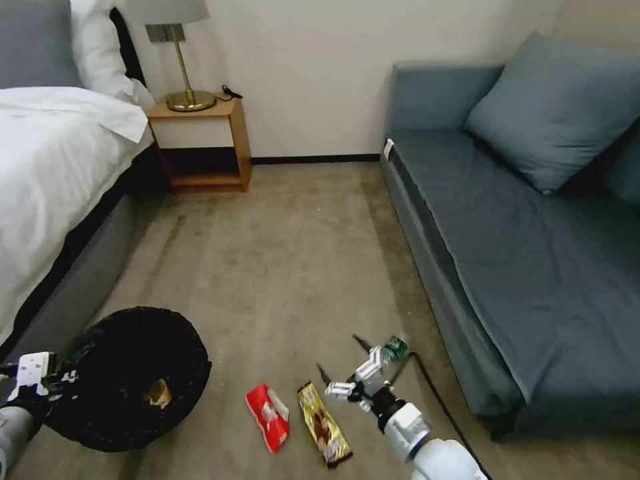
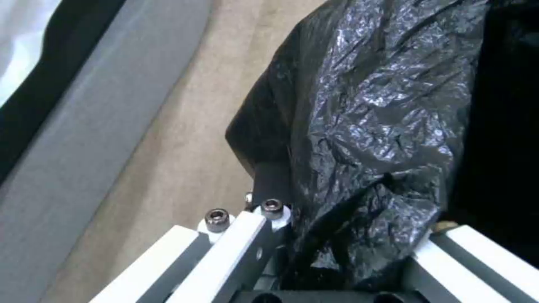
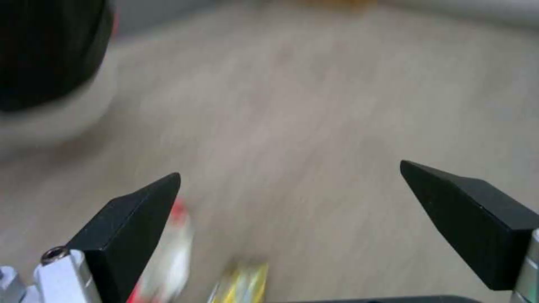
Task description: Pick up the trash bin, then pick up the garbage on the floor and place it into the trash bin.
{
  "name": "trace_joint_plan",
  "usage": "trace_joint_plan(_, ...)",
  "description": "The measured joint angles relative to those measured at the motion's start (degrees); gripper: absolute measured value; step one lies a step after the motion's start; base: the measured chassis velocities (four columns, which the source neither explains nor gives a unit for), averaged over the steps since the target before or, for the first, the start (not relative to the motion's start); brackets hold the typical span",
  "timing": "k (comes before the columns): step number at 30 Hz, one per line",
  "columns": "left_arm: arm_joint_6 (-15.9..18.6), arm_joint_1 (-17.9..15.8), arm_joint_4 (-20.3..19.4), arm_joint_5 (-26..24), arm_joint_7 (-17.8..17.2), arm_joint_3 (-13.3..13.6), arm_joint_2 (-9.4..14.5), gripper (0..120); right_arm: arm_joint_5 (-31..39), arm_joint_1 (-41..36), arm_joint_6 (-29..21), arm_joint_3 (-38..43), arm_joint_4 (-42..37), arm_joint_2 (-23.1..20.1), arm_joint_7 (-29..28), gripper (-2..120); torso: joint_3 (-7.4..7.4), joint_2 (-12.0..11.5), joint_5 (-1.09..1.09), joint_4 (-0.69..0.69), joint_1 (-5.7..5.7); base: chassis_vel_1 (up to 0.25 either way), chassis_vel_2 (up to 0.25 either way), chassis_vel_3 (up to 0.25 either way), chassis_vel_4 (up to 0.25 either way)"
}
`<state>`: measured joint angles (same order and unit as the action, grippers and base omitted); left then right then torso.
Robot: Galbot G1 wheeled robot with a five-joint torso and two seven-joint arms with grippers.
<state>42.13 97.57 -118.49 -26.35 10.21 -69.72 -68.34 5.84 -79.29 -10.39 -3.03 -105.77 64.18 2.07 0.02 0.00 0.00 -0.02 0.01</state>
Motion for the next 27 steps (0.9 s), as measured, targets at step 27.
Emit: trace_joint_plan(27, 0.0, 0.8, 0.1, 0.3, 0.3, -0.9, -0.9, 3, 4.1, 18.9, -17.2, -16.5, 27.0, 6.7, -2.1, 83, -0.02, 0.0, 0.0, 0.02, 0.0, 0.004, -0.003, -0.004, 0.004)
